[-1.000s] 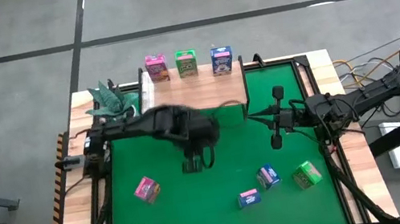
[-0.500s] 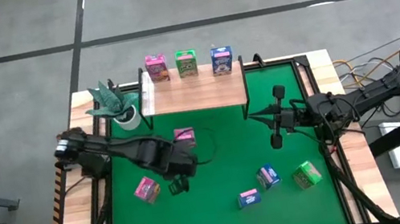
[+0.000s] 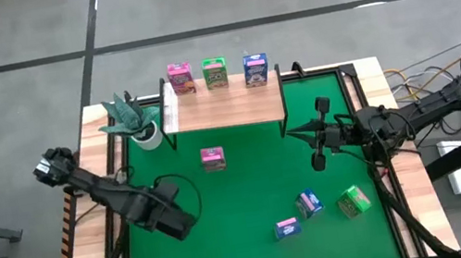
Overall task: Stack cereal on shelf
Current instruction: Put the bottom pink cereal box on the shelf aligned with the other pink cereal box
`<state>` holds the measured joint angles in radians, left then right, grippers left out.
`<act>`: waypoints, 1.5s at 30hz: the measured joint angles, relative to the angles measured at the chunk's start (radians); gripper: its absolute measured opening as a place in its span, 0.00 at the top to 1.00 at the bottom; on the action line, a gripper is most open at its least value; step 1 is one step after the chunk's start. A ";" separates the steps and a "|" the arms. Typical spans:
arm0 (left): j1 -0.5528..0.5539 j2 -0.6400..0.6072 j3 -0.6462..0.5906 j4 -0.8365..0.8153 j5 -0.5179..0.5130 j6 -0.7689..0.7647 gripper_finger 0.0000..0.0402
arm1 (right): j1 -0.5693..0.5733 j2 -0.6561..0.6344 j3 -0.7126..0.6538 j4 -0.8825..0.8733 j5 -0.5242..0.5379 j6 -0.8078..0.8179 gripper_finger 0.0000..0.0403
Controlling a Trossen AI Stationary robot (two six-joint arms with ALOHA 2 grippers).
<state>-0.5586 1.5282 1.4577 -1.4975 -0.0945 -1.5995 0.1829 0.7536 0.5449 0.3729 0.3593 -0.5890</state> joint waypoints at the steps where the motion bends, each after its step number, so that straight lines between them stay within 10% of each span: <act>1: -0.007 -0.006 -0.017 -0.001 0.000 -0.018 0.74 | 0.000 0.000 0.000 0.000 0.000 -0.002 0.97; 15: -0.016 -0.015 -0.171 0.085 -0.001 -0.024 0.38 | 0.000 0.000 0.000 0.004 0.000 -0.002 0.97; 45: -0.014 -0.016 -0.257 0.177 -0.001 0.036 0.56 | 0.000 0.000 0.000 -0.001 0.000 0.001 0.97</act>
<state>-0.5724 1.5127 1.2007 -1.3201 -0.0956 -1.5640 0.1829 0.7536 0.5451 0.3721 0.3592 -0.5878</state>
